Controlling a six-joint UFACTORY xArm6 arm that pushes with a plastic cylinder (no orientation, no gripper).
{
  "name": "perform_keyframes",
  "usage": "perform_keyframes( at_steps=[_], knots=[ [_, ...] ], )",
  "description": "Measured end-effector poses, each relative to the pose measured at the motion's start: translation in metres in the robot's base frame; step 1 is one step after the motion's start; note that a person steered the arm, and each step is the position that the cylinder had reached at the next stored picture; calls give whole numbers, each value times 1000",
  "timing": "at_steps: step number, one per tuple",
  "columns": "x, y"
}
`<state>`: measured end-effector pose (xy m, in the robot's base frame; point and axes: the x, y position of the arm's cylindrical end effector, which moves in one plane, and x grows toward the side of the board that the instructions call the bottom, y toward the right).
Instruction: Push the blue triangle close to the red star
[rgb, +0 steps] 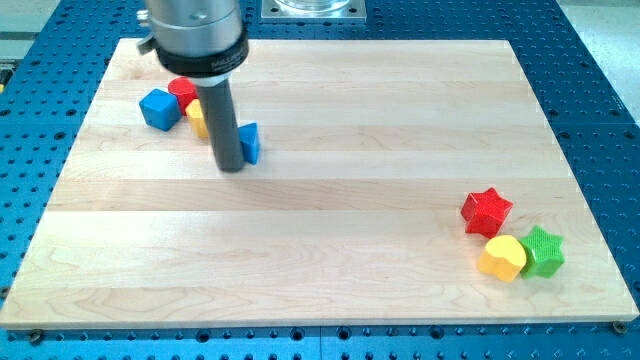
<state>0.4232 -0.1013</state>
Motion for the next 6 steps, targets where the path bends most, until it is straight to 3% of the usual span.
perform_keyframes(
  at_steps=[1,2,4,6],
  knots=[
    [-32,-26],
    [-23,69],
    [60,202],
    [17,134]
  ],
)
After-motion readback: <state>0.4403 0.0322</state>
